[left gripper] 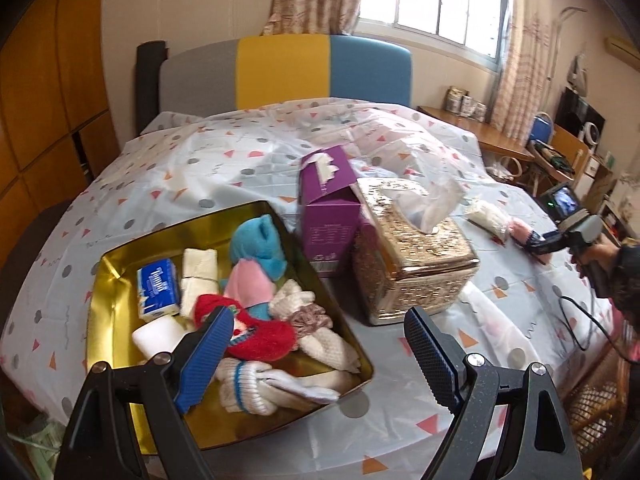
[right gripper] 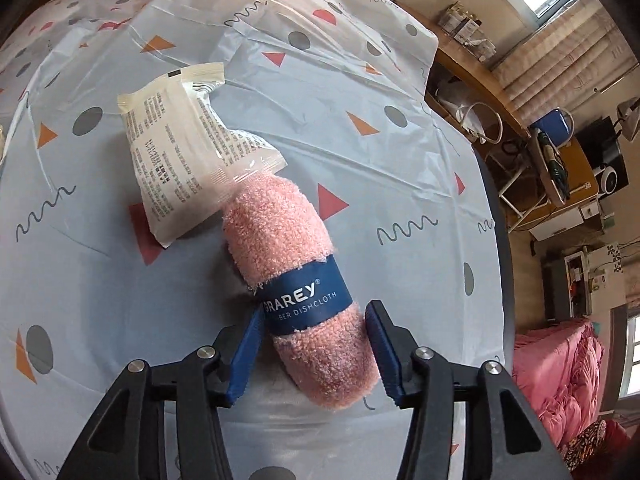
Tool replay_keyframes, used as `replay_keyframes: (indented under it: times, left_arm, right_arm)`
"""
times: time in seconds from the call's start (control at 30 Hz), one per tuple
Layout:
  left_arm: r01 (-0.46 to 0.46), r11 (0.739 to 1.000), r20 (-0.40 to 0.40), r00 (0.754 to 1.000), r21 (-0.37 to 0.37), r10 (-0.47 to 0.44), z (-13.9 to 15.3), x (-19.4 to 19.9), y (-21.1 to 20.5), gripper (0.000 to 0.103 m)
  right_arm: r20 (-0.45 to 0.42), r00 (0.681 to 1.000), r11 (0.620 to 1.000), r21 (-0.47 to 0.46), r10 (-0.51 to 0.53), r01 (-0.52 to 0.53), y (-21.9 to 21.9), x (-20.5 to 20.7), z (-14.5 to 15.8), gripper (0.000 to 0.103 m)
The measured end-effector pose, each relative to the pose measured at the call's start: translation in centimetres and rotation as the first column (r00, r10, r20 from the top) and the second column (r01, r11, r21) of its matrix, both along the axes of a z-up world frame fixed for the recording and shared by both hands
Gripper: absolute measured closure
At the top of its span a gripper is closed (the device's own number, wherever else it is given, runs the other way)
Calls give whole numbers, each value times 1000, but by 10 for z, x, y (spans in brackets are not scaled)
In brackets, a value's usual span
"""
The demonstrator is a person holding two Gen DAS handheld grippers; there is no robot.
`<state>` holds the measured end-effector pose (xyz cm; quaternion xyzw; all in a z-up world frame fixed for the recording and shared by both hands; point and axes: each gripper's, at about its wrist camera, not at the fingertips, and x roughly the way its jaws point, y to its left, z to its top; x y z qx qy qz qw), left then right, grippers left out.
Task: Organize soft objects
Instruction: 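Grasp the wrapped white packet with the left gripper while right holds the dishcloth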
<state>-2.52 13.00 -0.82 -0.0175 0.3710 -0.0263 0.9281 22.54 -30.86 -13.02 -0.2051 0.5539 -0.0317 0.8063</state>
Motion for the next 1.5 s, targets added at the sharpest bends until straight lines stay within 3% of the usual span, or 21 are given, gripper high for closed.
replay_keyframes:
  times: [0.1, 0.23, 0.4, 0.53, 0.63, 0.83, 1.07, 1.2, 1.3, 1.5]
  left_arm:
    - [57, 998, 1, 998, -17, -57, 4, 2, -9, 15]
    - [150, 988, 0, 989, -38, -150, 13, 11, -31, 15]
    - [298, 953, 12, 954, -53, -298, 34, 26, -76, 15]
    - [379, 924, 17, 925, -57, -379, 56, 48, -124, 15]
    - [408, 904, -26, 910, -124, -414, 64, 76, -163, 15]
    - [302, 888, -197, 902, -347, -384, 48, 151, -226, 15]
    - [172, 917, -359, 881, -360, -307, -5, 225, -287, 15]
    - [71, 925, -464, 849, -373, -252, -45, 265, -304, 15]
    - [-9, 918, -526, 822, -395, -218, -70, 287, -309, 15]
    - [-160, 874, -594, 786, -459, -168, -100, 319, -312, 15]
  right_arm:
    - [21, 999, 999, 27, -33, 32, -4, -4, 1, 65]
    - [45, 992, 989, 92, -122, 117, -10, -19, 9, 66]
    - [74, 946, 927, 235, -315, 290, -37, -32, 15, 66]
    - [79, 922, 899, 269, -379, 347, -50, -35, 17, 66]
    - [75, 919, 894, 273, -388, 355, -53, -35, 17, 66]
    - [53, 923, 894, 275, -382, 354, -52, -32, 14, 66]
    - [19, 927, 892, 281, -374, 354, -53, -28, 10, 65]
    - [13, 929, 892, 282, -371, 352, -54, -28, 10, 65]
    - [11, 932, 900, 267, -361, 345, -52, -27, 10, 65]
    - [10, 938, 907, 259, -347, 333, -50, -27, 8, 65]
